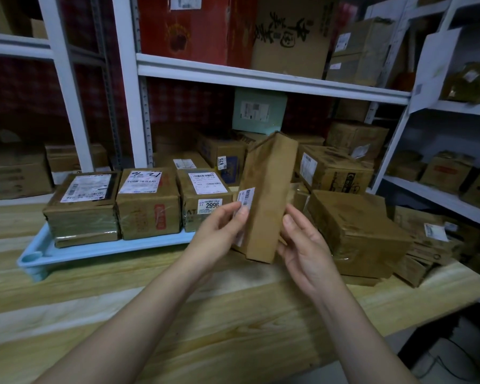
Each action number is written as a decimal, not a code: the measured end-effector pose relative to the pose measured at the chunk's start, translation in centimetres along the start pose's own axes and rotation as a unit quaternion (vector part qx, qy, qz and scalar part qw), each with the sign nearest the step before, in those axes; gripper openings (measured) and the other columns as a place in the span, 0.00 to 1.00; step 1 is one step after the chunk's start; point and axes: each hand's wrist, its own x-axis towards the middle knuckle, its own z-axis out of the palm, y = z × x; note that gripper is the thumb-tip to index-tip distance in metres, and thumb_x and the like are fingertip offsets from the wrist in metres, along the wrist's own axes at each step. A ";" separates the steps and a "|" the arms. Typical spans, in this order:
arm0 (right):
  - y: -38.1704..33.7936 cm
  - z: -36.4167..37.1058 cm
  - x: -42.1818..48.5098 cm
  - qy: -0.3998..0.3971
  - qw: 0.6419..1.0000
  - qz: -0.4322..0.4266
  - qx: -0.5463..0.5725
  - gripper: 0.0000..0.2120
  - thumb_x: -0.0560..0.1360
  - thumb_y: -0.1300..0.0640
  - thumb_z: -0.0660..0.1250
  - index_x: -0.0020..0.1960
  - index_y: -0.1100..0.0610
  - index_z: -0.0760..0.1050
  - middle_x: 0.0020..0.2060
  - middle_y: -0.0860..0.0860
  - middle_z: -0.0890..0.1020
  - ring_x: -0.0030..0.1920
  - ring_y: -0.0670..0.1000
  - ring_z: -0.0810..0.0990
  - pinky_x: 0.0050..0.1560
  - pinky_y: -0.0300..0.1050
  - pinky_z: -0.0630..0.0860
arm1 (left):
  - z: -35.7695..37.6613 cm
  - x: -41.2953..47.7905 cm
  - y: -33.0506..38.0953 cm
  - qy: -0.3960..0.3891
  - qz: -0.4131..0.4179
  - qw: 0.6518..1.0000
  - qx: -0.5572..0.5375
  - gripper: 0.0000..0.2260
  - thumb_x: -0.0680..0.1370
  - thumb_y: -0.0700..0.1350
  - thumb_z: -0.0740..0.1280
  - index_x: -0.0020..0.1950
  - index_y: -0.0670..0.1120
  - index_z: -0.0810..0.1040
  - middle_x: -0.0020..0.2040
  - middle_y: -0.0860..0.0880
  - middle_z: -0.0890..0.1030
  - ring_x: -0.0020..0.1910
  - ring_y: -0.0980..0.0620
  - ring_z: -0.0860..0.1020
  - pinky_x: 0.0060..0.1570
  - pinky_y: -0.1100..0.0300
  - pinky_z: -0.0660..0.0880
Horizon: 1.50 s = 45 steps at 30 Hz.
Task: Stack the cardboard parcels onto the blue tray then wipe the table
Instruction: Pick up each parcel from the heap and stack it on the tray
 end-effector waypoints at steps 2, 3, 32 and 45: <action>0.0 -0.1 -0.2 -0.039 0.999 -0.013 -0.031 0.24 0.69 0.52 0.74 0.63 0.57 0.79 0.65 0.55 0.80 0.65 0.53 0.79 0.58 0.46 0.79 | 0.1 0.0 0.0 -0.021 -0.023 0.999 -0.024 0.18 0.80 0.58 0.59 0.63 0.50 0.78 0.58 0.51 0.83 0.54 0.56 0.79 0.49 0.65 0.74; -0.1 -0.1 -0.3 -0.053 0.996 -0.025 -0.063 0.22 0.70 0.52 0.74 0.62 0.57 0.80 0.67 0.52 0.79 0.67 0.52 0.77 0.62 0.47 0.78 | 0.0 0.0 0.0 -0.030 -0.043 0.997 -0.052 0.21 0.80 0.61 0.56 0.63 0.51 0.78 0.57 0.51 0.83 0.56 0.54 0.80 0.51 0.60 0.74; 1.8 3.6 0.0 -0.046 0.982 0.075 -0.167 0.28 0.72 0.59 0.75 0.69 0.54 0.69 0.53 0.50 0.85 0.52 0.53 0.85 0.41 0.49 0.83 | -3.4 -0.4 0.0 0.138 0.100 0.981 0.094 0.24 0.70 0.47 0.77 0.61 0.59 0.71 0.63 0.51 0.70 0.61 0.56 0.73 0.67 0.52 0.70; 6.4 15.4 5.0 0.057 0.985 0.100 -0.129 0.20 0.80 0.57 0.66 0.70 0.56 0.66 0.58 0.54 0.79 0.48 0.49 0.81 0.36 0.43 0.81 | -16.2 -0.4 0.8 0.372 0.029 0.919 0.126 0.15 0.82 0.51 0.55 0.66 0.54 0.73 0.66 0.49 0.75 0.70 0.47 0.67 0.69 0.44 0.65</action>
